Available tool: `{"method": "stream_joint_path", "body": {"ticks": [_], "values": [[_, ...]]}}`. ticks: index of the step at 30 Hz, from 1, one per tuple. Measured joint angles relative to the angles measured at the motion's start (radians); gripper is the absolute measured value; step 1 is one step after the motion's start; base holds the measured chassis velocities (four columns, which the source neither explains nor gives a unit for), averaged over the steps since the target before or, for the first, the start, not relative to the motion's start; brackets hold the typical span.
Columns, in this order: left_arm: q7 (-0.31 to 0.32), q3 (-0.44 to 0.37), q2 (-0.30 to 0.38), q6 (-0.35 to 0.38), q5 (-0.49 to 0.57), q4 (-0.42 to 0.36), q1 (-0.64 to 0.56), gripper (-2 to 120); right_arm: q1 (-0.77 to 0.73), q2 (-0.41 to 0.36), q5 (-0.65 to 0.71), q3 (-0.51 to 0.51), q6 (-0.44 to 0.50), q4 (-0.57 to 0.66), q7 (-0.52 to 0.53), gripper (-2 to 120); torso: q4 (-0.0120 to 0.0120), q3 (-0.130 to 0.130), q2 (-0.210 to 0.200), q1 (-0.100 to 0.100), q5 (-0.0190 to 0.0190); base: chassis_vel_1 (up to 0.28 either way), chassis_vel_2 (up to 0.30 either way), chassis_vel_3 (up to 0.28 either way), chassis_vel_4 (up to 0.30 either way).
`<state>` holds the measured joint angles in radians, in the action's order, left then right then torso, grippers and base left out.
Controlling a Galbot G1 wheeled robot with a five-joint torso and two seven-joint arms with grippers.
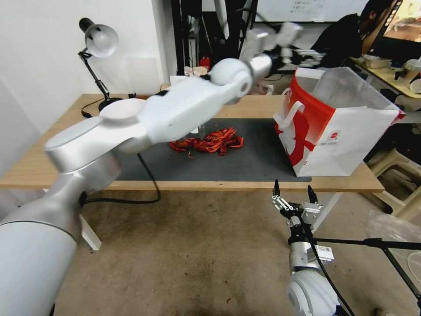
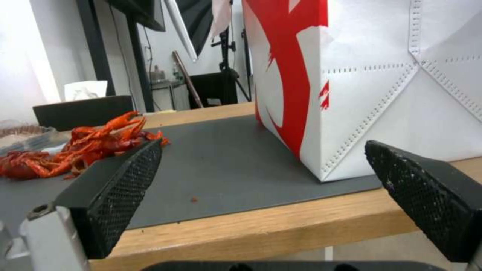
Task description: Pick up the trash from the table and place it into the takeout bag.
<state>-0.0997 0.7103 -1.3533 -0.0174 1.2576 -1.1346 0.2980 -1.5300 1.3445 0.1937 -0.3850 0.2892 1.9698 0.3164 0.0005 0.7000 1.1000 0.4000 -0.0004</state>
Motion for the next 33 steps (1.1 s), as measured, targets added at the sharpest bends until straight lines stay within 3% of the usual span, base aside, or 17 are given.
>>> {"method": "stream_joint_path", "body": {"ticks": [13, 21, 23, 26, 28, 33], "values": [[0.108, -0.102, 0.088, -0.004, 0.004, -0.126, -0.134, 100, -0.010, 0.001, -0.003, -0.008, -0.007, 0.018, 0.006, 100, -0.0007, 0.000, 0.000, 0.000, 0.0003, 0.000, 0.000, 0.000, 0.000], [0.145, -0.180, 0.234, -0.002, -0.030, -0.264, -0.292, 100, -0.015, 0.009, -0.007, -0.008, -0.008, 0.019, 0.008, 100, -0.0005, 0.000, 0.000, 0.000, 0.0001, 0.000, 0.000, 0.000, 0.000], [0.145, -0.228, 0.299, -0.002, -0.057, -0.312, -0.360, 100, -0.013, 0.011, -0.009, -0.006, -0.008, 0.015, 0.007, 100, -0.0005, 0.000, 0.000, 0.000, 0.0001, 0.000, 0.000, 0.000, 0.000], [0.145, -0.262, 0.336, -0.002, -0.070, -0.343, -0.406, 100, -0.013, 0.012, -0.009, -0.005, -0.008, 0.014, 0.007, 100, -0.0004, 0.000, 0.000, 0.000, 0.0002, 0.000, 0.000, 0.000, 0.000], [0.144, -0.329, 0.386, -0.002, -0.100, -0.384, -0.479, 100, -0.012, 0.015, -0.012, -0.004, -0.008, 0.012, 0.007, 100, -0.0003, 0.000, 0.000, 0.000, 0.0005, 0.000, 0.000, 0.000, 0.000], [0.148, -0.410, 0.426, -0.002, -0.135, -0.426, -0.565, 100, -0.011, 0.017, -0.013, 0.000, -0.009, 0.010, 0.006, 100, -0.0006, 0.000, 0.000, 0.000, 0.0003, 0.000, 0.000, 0.000, 0.000]]}}
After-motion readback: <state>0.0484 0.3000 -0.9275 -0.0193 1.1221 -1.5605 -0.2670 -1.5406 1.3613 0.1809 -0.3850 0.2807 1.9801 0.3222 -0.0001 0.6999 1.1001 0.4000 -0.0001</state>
